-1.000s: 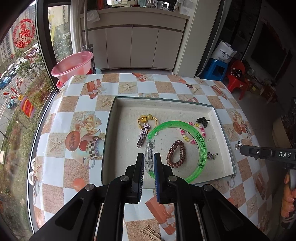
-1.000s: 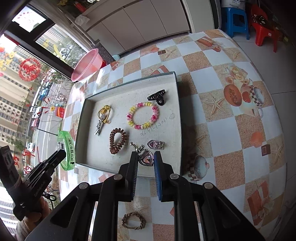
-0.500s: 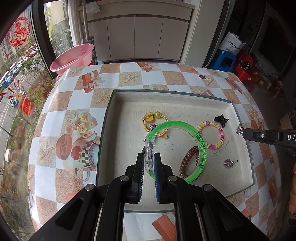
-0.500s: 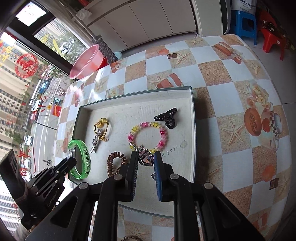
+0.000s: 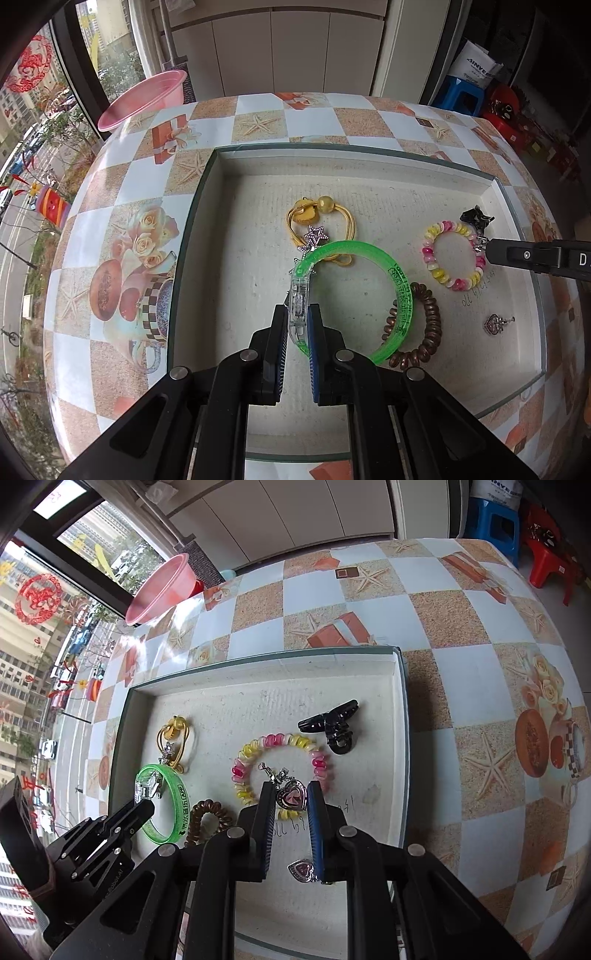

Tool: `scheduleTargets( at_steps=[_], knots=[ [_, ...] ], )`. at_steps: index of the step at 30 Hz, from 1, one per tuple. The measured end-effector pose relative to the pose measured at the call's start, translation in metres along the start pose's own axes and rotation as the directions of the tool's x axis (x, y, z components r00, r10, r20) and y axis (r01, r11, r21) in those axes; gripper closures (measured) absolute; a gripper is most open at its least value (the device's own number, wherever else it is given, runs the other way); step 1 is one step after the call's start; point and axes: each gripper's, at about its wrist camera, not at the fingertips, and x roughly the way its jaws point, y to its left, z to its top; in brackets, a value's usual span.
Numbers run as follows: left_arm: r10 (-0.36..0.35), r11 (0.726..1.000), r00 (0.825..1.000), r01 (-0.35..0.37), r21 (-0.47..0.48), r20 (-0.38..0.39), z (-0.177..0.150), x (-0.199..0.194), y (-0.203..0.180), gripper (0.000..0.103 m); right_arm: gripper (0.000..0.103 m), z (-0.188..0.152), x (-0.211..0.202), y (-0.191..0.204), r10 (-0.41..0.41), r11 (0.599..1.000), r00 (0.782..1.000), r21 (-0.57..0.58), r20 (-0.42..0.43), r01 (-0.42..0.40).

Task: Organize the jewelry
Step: 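Open the right tool to drop the heart pendant while the left tool releases the bangle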

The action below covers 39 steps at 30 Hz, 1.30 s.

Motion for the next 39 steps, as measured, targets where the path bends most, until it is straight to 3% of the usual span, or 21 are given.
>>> scheduleTargets(
  at_steps=[16,18,20,22,25,29,39],
  knots=[
    [0.059,0.996,0.998,-0.058,0.075,-0.017,-0.003,0.006,-0.012,0.079,0.083,0.002,0.014,0.000,-0.015,1.000,1.000,-0.010,-0.013,0.015],
    [0.063,0.996,0.998,-0.061,0.071,-0.016,-0.003,0.005,-0.012,0.079,0.079,0.003,0.014,-0.001,-0.008,1.000,1.000,-0.004,-0.014,0.008],
    [0.064,0.996,0.998,-0.063,0.067,-0.012,-0.002,0.004,-0.012,0.079,0.068,0.002,0.014,-0.002,-0.011,1.000,1.000,0.001,-0.018,0.011],
    [0.064,0.996,0.998,-0.063,0.068,-0.010,-0.002,0.003,-0.012,0.079,0.062,0.001,0.014,-0.004,0.002,1.000,1.000,0.015,-0.020,-0.001],
    [0.066,0.995,0.998,-0.065,0.077,-0.011,-0.001,0.002,-0.013,0.079,0.061,0.000,0.012,-0.007,0.017,0.999,1.000,0.035,-0.016,-0.017],
    [0.075,0.994,0.997,-0.073,0.080,-0.012,-0.002,0.001,-0.013,0.079,0.044,-0.002,0.007,-0.007,0.047,0.998,0.999,0.047,-0.012,-0.046],
    [0.055,0.996,0.998,-0.055,0.072,-0.003,0.002,-0.006,-0.012,0.079,0.044,-0.002,-0.012,-0.002,0.085,0.995,0.996,0.058,0.010,-0.086]
  ],
)
